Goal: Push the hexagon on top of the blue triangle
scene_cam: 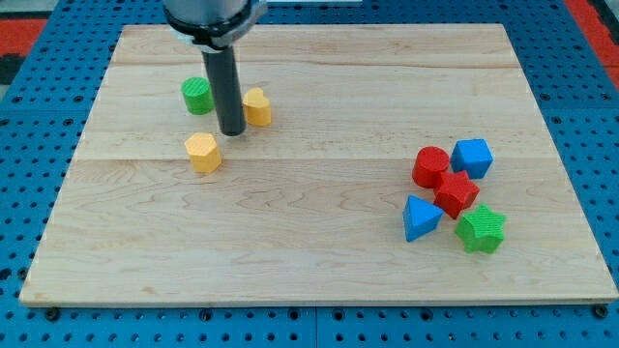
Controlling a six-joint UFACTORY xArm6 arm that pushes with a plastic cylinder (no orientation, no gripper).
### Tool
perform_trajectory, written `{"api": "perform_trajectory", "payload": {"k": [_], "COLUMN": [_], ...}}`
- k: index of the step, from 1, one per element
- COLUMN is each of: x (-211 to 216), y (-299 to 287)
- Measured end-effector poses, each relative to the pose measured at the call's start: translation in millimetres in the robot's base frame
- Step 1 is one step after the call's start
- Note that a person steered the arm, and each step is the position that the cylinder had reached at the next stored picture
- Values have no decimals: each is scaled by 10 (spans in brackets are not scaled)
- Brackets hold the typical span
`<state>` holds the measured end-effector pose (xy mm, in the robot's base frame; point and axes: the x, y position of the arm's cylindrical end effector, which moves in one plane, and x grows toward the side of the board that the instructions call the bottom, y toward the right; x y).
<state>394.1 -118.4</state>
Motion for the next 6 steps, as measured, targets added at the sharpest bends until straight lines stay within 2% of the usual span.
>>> {"api": "perform_trajectory", "payload": {"k": [1, 2, 3, 4, 5, 6], "x": [195, 581, 874, 958, 907, 374], "y": [-551, 184, 1453, 2139, 1609, 348]}}
